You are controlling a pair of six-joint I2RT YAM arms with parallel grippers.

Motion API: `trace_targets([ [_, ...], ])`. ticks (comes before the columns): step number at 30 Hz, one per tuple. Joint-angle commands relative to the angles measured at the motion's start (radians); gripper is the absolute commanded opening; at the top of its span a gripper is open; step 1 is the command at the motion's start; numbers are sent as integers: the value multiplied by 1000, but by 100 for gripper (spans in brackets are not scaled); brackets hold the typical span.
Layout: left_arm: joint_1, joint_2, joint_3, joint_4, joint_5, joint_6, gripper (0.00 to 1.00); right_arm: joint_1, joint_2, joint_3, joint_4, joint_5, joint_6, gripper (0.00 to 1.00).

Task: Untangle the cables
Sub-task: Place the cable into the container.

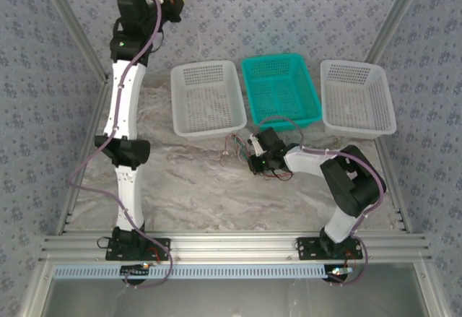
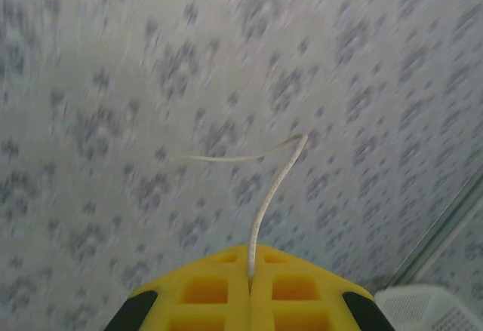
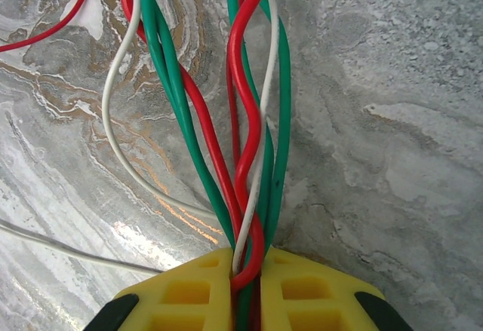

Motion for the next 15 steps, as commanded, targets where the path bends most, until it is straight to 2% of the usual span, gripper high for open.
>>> trace_targets([
  [1,-16,26,7,-233,-69,64,0,59,61,-37,-47,-93,3,14],
  [4,-52,46,-12,-380,-143,96,0,64,61,-28,-53,-89,2,14],
  [6,-89,37,-86,-428,-199,126,0,66,61,-25,-55,-88,1,14],
  [10,-134,-12,-333,-355,-252,148,0,72,50,-31,-55,-85,1,14],
  [14,-141,4,-450,-349,-295,101,0,78,21,-49,-56,-74,0,14],
  [15,-146,3,-470,-343,-305,103,3,79,12,-58,-53,-73,3,14],
])
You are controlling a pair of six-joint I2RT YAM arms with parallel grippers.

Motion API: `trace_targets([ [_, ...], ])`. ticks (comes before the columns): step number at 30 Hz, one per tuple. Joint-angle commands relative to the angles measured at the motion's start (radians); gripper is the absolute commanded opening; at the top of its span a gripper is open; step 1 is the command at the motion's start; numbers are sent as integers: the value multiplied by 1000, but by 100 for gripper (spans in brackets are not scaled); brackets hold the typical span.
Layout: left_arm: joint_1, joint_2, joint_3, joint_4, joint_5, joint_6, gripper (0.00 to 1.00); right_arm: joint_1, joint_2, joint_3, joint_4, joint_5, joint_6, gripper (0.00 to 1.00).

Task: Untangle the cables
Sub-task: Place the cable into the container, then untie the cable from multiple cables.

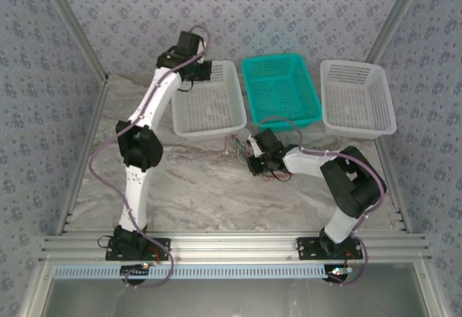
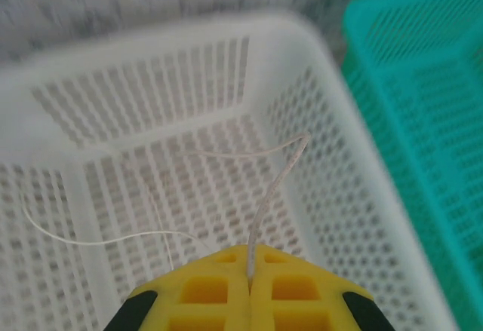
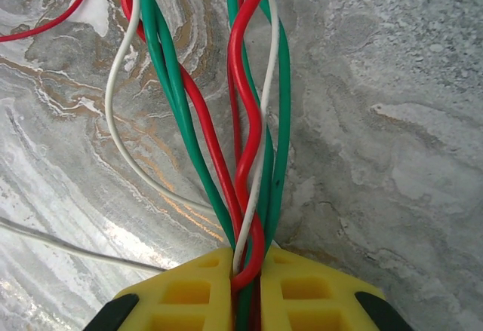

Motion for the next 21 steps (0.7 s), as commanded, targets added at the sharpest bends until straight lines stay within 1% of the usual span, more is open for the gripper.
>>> trace_targets([
  [1,7,-25,-41,1,-72,-3,11,58,19,-54,-56,-104,3,14],
  [2,3,-34,-55,12,-74,-3,27,58,13,-57,-59,-99,3,14],
  [3,0,-48,-72,29,-72,-5,40,58,9,-60,-59,-95,2,14],
  [5,-1,-87,-106,64,-54,-12,57,60,-3,-64,-56,-90,6,14],
  [6,-1,-113,-124,80,-46,-19,64,60,-6,-68,-53,-87,7,14],
  [7,-1,-135,-139,93,-39,-22,68,60,-12,-70,-50,-86,8,14],
  [8,-2,-166,-164,110,-28,-26,70,60,-14,-71,-47,-84,9,14],
  [10,-1,-235,-227,147,-8,-35,69,60,-21,-73,-42,-77,11,14],
  [13,-4,-391,-383,256,63,-55,68,57,-37,-85,-15,-72,25,14],
  [16,-29,-615,-632,403,125,-42,68,45,-43,-89,-1,-100,40,14],
  [18,-70,-796,-839,509,137,-3,68,34,-57,-95,7,-118,59,13],
  [21,-152,-1033,-1101,612,148,84,68,20,-104,-130,45,-162,101,11],
])
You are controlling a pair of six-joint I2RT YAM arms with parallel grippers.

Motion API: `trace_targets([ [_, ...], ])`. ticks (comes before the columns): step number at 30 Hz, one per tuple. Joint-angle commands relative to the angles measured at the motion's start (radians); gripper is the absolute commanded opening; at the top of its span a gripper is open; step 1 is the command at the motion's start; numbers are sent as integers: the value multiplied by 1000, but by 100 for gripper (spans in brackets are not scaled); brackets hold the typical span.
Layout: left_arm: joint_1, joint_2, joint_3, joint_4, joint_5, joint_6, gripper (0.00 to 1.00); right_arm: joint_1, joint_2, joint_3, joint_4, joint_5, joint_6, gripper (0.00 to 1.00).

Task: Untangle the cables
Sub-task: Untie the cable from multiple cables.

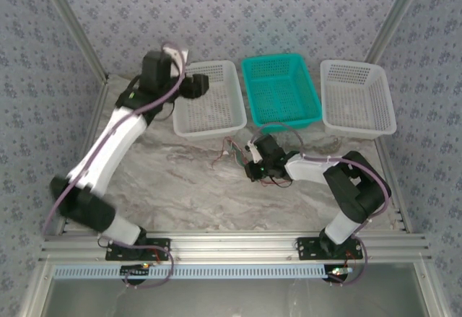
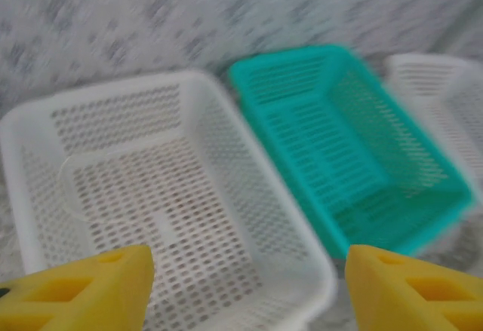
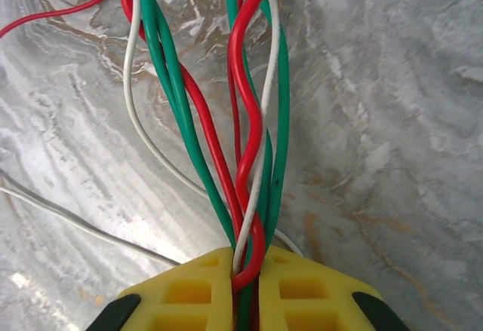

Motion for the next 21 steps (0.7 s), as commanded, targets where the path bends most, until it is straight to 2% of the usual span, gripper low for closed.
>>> trace_targets([
  [1,-89,-198,-239,159,58,106,69,-12,-64,-55,-13,-107,75,10],
  [4,-157,-343,-408,137,61,151,70,-35,-152,-91,11,-163,134,9],
  [8,-214,-400,-560,108,85,165,72,-71,-275,-117,-8,-235,200,8],
  [11,-232,-382,-656,171,190,135,74,-97,-359,-131,-53,-275,229,8],
  [15,-261,-340,-777,414,370,79,75,-134,-456,-135,-117,-304,259,8],
  [17,-274,-305,-793,495,425,67,77,-150,-498,-133,-135,-317,276,7],
  [21,-287,-189,-754,492,471,120,83,-170,-564,-118,-172,-316,287,8],
])
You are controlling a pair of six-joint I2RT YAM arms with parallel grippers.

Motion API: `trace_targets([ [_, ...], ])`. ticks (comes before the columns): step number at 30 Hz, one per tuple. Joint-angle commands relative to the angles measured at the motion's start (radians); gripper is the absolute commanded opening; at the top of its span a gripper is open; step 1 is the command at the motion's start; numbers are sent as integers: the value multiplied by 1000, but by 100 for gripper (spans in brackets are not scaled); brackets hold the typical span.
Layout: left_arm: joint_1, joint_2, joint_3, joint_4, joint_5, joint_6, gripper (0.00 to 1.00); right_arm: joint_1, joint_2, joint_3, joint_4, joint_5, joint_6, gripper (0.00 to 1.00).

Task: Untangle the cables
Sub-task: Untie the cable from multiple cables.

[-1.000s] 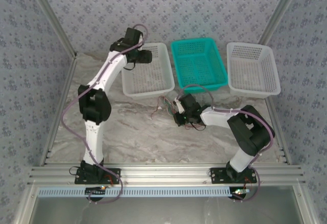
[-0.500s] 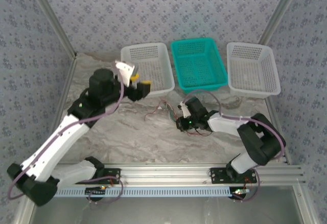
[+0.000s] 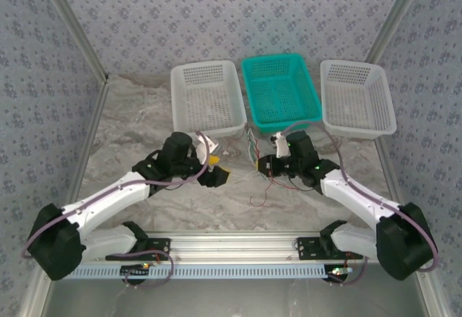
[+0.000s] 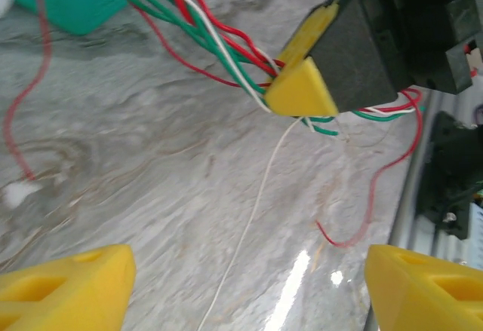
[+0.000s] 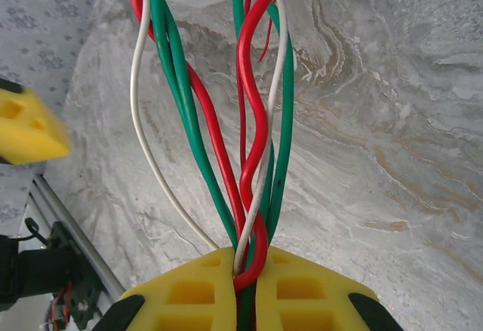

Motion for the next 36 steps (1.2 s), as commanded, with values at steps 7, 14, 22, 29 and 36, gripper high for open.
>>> trace_targets([
  [7,-49,310,148,200,190,27,89,-21,-88,31,-83,-31,82,8],
  [14,-68,420,145,351,213,-41,73,-43,-167,38,-123,31,157,8],
  [22,-84,456,153,349,223,-59,10,-85,-174,45,-133,37,183,9],
  [29,-83,371,163,277,154,-42,0,-114,-185,30,-234,167,171,26],
  [36,-84,209,187,175,107,1,0,-164,-175,-168,-114,214,198,25],
])
